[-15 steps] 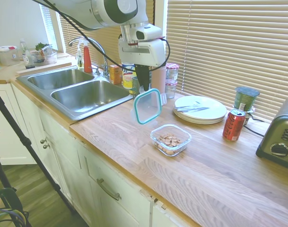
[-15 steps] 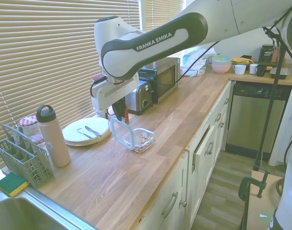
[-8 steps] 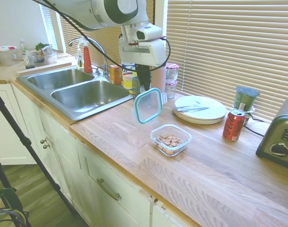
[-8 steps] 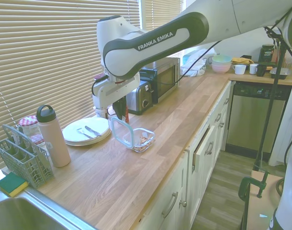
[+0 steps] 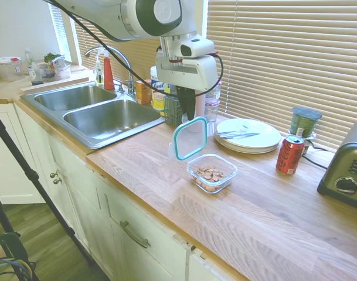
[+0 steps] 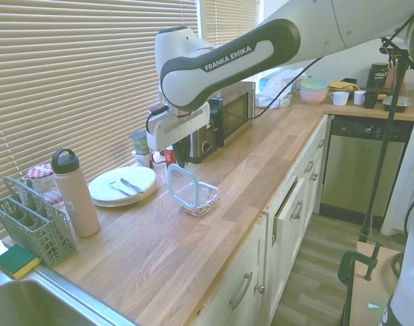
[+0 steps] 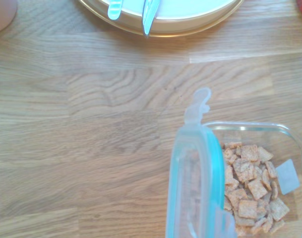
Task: Cover the lid of the food container
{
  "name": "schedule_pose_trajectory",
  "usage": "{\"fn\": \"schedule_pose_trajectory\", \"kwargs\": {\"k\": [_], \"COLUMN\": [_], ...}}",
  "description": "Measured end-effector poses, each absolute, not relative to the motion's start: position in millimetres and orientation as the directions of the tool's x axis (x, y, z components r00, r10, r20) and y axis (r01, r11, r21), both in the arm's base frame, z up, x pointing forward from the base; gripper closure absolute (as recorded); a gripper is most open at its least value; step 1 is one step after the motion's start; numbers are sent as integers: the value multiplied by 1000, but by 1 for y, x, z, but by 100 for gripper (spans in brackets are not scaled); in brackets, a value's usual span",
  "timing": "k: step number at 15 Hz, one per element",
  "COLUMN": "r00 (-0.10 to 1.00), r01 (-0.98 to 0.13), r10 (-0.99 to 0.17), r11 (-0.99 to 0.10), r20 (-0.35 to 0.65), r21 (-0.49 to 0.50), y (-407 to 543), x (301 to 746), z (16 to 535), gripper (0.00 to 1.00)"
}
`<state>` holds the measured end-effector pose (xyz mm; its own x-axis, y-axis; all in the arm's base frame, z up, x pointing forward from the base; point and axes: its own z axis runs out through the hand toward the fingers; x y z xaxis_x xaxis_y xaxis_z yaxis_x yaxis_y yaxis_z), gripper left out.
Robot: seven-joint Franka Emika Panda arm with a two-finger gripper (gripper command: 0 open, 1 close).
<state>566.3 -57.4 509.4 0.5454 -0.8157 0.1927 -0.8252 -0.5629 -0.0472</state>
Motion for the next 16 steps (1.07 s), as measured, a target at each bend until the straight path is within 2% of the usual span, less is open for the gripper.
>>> {"fn": "schedule_pose_trajectory", "kwargs": {"k": [16], "r00": [483], "r01": [-861], "r10": [-869], "r11": [-493], "r20": [105], "r21": [-122], "y": [-155], "x": [543], "z": [484], "gripper": [100]}}
